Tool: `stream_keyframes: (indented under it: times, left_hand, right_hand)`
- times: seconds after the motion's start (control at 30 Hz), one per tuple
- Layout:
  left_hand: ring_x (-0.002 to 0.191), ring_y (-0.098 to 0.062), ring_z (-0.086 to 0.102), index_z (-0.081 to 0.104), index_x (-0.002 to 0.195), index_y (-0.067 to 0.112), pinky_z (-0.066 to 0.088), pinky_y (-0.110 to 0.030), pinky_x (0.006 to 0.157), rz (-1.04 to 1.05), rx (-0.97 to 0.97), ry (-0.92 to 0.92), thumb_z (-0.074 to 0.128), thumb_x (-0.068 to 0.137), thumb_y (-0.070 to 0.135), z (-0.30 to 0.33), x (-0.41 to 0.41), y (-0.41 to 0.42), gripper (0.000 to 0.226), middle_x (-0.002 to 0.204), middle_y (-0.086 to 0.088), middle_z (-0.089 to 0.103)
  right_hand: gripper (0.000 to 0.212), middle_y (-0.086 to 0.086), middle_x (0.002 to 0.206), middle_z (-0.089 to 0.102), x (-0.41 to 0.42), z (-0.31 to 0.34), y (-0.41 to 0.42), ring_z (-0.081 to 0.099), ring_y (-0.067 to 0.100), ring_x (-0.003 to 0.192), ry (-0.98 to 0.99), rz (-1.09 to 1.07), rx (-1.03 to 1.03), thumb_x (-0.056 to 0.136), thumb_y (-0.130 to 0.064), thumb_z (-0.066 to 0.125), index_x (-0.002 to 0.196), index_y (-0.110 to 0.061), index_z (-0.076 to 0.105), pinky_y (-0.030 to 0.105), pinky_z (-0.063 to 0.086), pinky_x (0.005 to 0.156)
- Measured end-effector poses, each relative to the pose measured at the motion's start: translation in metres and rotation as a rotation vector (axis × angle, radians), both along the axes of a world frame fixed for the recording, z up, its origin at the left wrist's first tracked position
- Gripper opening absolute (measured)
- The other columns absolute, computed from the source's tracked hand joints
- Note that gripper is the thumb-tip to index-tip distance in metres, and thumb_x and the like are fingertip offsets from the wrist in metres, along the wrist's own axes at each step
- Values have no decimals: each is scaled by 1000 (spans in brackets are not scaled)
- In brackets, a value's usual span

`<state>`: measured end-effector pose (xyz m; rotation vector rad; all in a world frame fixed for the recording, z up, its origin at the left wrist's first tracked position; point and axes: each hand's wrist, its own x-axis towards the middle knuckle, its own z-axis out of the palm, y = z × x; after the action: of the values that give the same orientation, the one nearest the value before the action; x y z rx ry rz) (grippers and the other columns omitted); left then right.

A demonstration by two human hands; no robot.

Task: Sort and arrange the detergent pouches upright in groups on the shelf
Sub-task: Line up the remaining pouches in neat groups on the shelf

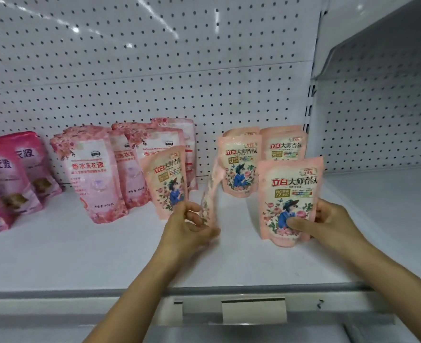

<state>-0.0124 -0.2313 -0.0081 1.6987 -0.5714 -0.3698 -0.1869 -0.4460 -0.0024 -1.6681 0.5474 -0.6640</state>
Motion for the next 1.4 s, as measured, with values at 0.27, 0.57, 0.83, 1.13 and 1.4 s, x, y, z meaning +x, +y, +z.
stream_keyframes:
  times: [0.27, 0.57, 0.83, 1.13, 1.4]
  left_hand:
    - [119, -13, 49, 39, 129, 25, 41, -25, 96, 53, 106, -148, 87, 71, 9, 3, 20, -16, 77, 128, 5, 48]
    - [78, -2, 73, 65, 102, 16, 57, -18, 62, -17, 31, -24, 87, 65, 1, 6, 16, -40, 45, 89, 9, 76]
    - [87, -9, 70, 64, 105, 19, 60, -29, 76, 94, 68, -120, 89, 68, 15, -1, 24, -107, 44, 104, 5, 74]
    - [103, -15, 63, 52, 121, 19, 53, -22, 71, 145, 186, -343, 87, 71, 26, 7, 22, -110, 61, 120, 7, 59]
    - [121, -24, 44, 47, 128, 10, 44, -44, 102, 654, -69, -921, 81, 76, 19, 17, 35, -9, 62, 128, -7, 45]
  right_hand:
    - [30, -5, 89, 78, -6, 0, -26, 75, 12, 77, 16, 35, -21, 75, 0, 78, 99, -16, 71, 21, 57, 55]
    - [37, -8, 90, 77, -3, -1, -46, 74, 9, 79, 111, 100, -59, 77, 4, 75, 101, -23, 69, 27, 60, 62]
    - [34, 1, 99, 72, 50, 5, -77, 69, 12, 81, 98, -41, -56, 80, 6, 72, 107, -14, 65, 22, 56, 54]
    - [47, 6, 113, 68, 68, -1, -92, 64, 20, 89, 193, -92, -82, 78, -1, 76, 120, -10, 55, 29, 48, 64]
    - [46, 2, 111, 47, 55, 19, -33, 51, 14, 88, -59, -227, -385, 85, -4, 67, 123, -13, 44, 18, 42, 72]
